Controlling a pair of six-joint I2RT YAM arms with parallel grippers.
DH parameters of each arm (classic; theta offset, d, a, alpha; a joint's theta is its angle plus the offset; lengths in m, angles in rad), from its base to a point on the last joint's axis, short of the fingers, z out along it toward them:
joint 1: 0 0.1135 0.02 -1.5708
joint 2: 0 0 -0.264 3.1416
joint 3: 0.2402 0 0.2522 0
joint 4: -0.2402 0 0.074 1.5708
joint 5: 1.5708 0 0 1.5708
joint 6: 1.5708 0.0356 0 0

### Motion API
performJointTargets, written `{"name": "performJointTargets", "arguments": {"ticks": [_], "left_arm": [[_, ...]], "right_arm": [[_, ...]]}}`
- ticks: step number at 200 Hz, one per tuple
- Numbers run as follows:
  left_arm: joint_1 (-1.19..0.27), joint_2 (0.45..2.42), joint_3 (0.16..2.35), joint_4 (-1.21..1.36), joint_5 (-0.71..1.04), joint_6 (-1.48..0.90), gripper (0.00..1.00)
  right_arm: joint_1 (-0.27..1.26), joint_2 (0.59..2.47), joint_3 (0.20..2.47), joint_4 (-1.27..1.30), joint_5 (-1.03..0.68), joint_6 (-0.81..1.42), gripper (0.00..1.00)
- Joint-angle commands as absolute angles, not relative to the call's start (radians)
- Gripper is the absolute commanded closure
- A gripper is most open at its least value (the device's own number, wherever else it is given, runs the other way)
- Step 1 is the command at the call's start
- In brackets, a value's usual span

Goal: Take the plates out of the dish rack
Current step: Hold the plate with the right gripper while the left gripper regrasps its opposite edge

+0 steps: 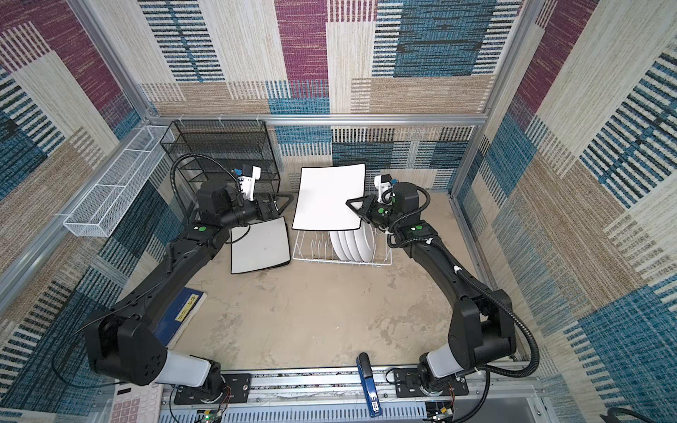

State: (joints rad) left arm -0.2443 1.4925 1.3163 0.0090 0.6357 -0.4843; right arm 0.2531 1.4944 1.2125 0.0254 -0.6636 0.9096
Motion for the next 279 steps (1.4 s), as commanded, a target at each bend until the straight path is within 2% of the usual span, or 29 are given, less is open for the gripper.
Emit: {"name": "performJointTargets", "arguments": {"ticks": [1, 73, 107, 190, 226, 248, 279], "left_arm": [[-0.241, 1.554, 1.345, 0.068, 0.766, -0.630, 0.06], [-0.242, 1.755, 1.365, 0.354, 1.062, -0.891, 0.11], [-0.241, 1.785, 1.381, 0.384, 1.127, -0.926, 0.33], [-0.242, 1.826, 1.339, 0.674, 1.188, -1.126, 0.78], [-0.242, 1.838, 1.351, 0.694, 1.197, -1.152, 1.00], [-0.242, 1.841, 1.351, 0.687, 1.200, -1.151, 1.00], [-0.241, 1.832, 1.347, 0.665, 1.190, -1.138, 1.00]], "right_arm": [[0.253, 1.501, 1.228, 0.208, -0.726, 0.905, 1.00], [0.252, 1.558, 1.246, 0.261, -0.828, 0.919, 1.00], [0.253, 1.578, 1.244, 0.270, -0.849, 0.923, 1.00], [0.252, 1.605, 1.235, 0.291, -0.873, 0.940, 1.00], [0.252, 1.603, 1.229, 0.290, -0.870, 0.939, 1.00], [0.252, 1.603, 1.228, 0.287, -0.867, 0.937, 1.00], [0.252, 1.600, 1.225, 0.288, -0.860, 0.931, 0.85]]}}
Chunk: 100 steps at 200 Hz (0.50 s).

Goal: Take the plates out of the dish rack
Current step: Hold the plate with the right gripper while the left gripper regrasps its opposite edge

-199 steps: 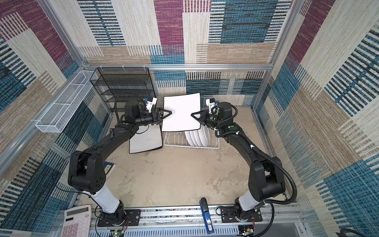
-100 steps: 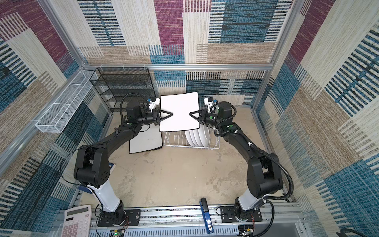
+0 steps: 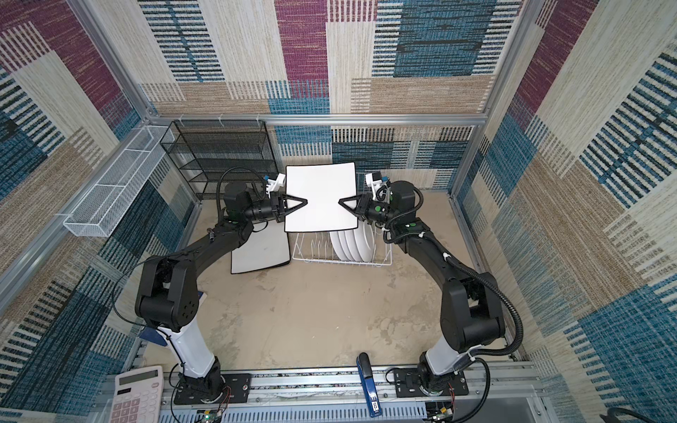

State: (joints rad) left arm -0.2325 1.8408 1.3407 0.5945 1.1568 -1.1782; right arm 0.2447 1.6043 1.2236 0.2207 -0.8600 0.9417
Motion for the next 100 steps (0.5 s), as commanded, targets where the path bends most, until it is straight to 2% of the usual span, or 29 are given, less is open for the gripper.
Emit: {"name": "performJointTargets", "arguments": {"ticks": [1, 32, 47, 72, 100], "left_arm": [[-0.241, 1.831, 1.347, 0.664, 1.189, -1.137, 1.00], [-0.237, 1.803, 1.353, 0.551, 1.181, -1.067, 1.00], [-0.237, 1.783, 1.363, 0.460, 1.169, -1.004, 1.00], [-0.235, 1.750, 1.391, 0.292, 1.144, -0.889, 1.00], [-0.231, 1.709, 1.420, 0.127, 1.110, -0.772, 1.00]], "right_arm": [[0.252, 1.599, 1.224, 0.288, -0.859, 0.931, 0.84], [0.252, 1.585, 1.224, 0.272, -0.834, 0.909, 0.64], [0.251, 1.572, 1.225, 0.246, -0.808, 0.898, 0.46], [0.250, 1.547, 1.226, 0.199, -0.756, 0.868, 0.25], [0.252, 1.509, 1.220, 0.161, -0.696, 0.807, 0.14]]}}
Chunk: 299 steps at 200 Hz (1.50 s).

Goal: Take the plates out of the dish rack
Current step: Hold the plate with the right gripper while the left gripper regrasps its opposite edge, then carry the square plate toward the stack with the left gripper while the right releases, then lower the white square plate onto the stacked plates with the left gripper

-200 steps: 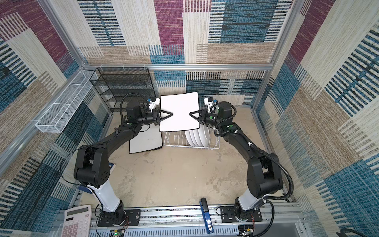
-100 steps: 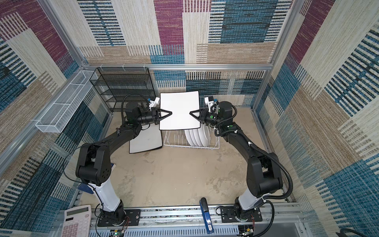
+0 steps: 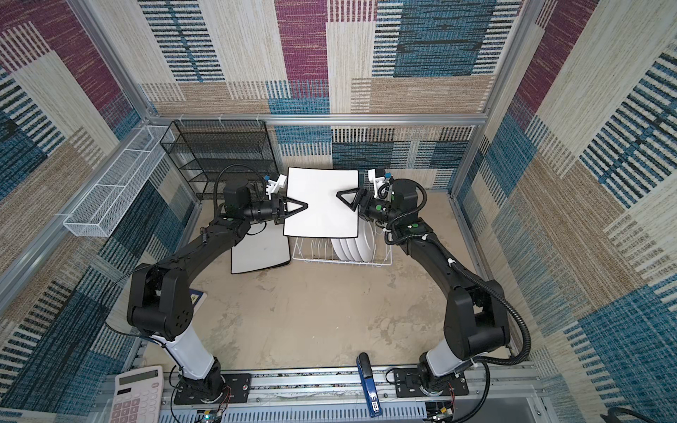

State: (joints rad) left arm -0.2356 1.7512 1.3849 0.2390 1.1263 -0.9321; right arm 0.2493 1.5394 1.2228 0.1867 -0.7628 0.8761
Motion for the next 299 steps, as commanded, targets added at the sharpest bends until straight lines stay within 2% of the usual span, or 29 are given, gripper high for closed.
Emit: {"name": "performJointTargets", "arguments": {"ticks": [1, 14, 20, 62, 136, 207, 266, 299], "left_arm": [[-0.230, 1.708, 1.422, 0.122, 1.109, -0.769, 1.00], [-0.230, 1.689, 1.439, 0.052, 1.088, -0.722, 1.00], [-0.229, 1.680, 1.448, 0.022, 1.078, -0.701, 1.00], [-0.224, 1.632, 1.504, -0.169, 0.998, -0.573, 1.00], [-0.166, 1.548, 1.624, -0.483, 0.802, -0.403, 1.00], [-0.051, 1.504, 1.670, -0.719, 0.700, -0.287, 1.00], [0.010, 1.479, 1.676, -0.874, 0.505, -0.188, 1.00], [0.060, 1.491, 1.660, -0.881, 0.510, -0.173, 1.00]], "right_arm": [[0.252, 1.507, 1.220, 0.160, -0.692, 0.805, 0.14], [0.252, 1.486, 1.225, 0.132, -0.665, 0.756, 0.08], [0.251, 1.477, 1.235, 0.103, -0.653, 0.722, 0.00], [0.251, 1.396, 1.282, -0.047, -0.547, 0.480, 0.01], [0.261, 1.298, 1.222, -0.067, -0.545, 0.240, 0.01], [0.396, 1.373, 1.272, -0.202, -0.499, 0.070, 0.01], [0.484, 1.442, 1.310, -0.261, -0.430, 0.029, 0.01], [0.500, 1.475, 1.337, -0.289, -0.415, 0.016, 0.01]]}}
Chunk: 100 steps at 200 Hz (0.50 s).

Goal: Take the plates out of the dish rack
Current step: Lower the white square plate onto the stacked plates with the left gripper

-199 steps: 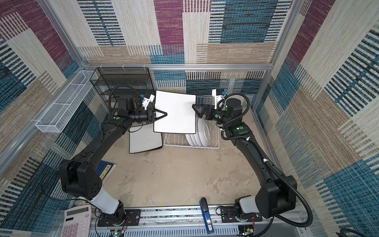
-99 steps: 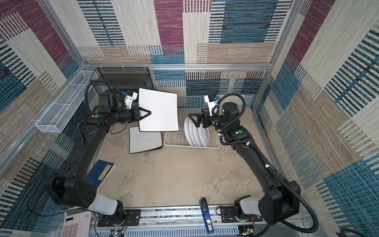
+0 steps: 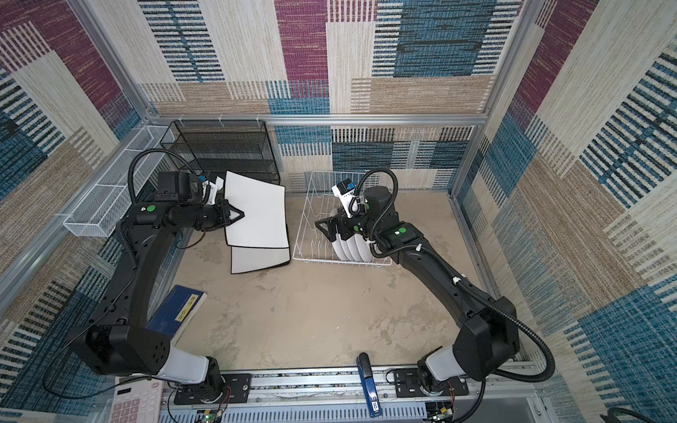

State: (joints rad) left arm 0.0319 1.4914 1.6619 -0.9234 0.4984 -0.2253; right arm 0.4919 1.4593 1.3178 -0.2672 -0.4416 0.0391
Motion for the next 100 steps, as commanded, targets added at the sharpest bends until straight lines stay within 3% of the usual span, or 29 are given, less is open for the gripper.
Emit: {"name": "performJointTargets", "arguments": {"ticks": [1, 100], "left_arm": [[0.061, 1.492, 1.660, -0.881, 0.513, -0.173, 1.00], [0.146, 1.639, 1.597, -0.809, 0.661, -0.181, 1.00]], "right_arm": [[0.501, 1.476, 1.337, -0.289, -0.414, 0.016, 0.01], [0.517, 1.506, 1.352, -0.300, -0.396, 0.037, 0.01]]}}
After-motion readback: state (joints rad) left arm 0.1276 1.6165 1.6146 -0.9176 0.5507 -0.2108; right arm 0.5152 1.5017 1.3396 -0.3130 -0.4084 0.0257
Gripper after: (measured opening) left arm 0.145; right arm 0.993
